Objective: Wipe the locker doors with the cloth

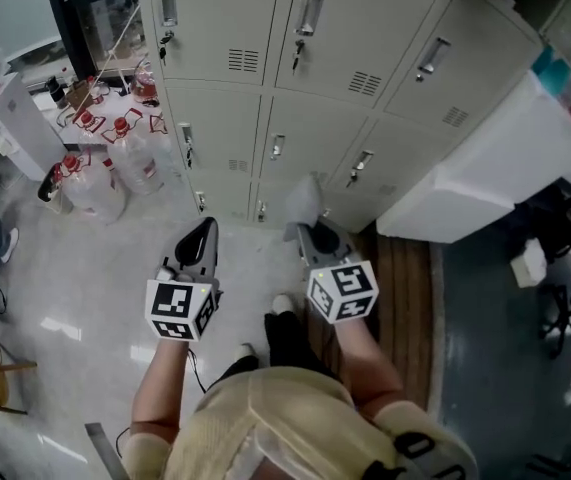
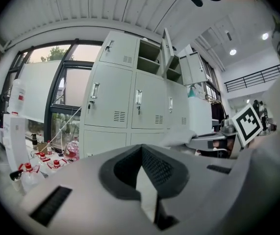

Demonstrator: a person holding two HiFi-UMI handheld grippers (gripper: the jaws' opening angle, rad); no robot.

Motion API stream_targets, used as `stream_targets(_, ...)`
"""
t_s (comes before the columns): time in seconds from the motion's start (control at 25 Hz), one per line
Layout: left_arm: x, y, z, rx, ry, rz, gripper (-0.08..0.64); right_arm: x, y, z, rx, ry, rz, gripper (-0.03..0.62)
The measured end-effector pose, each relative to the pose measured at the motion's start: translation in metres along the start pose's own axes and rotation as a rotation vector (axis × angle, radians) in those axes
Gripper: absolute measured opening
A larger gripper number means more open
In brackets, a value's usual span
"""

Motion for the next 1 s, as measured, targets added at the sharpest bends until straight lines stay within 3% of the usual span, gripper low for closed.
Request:
stream_targets(0.24, -0.018, -0.005, -0.039, -0.012, 0.093, 0.019, 0.002, 0.035, -0.001, -0.066, -0.032, 0.068, 0.014, 0.014)
stream_targets(0.56, -0.033, -0.005, -0.099, -0.02, 0.159, 0.033, 0.002, 0.079, 0.005, -0.145, -0.079, 0.12, 0.04, 0.014)
stream_targets(1.0, -0.048, -0.013, -0.14, -0.028, 0.242, 0.046, 0.002, 0.099, 0.009, -0.218, -0.14, 0.223, 0.131, 0.014)
Point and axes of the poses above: the fingertips, and each gripper's own axes: z backward along the fingers, x to its right, y out of its top, the point moved 7 cm from there along z, backward along the fingers, and after that the axes turned 8 degrees about -z, right-handed, at the moved point
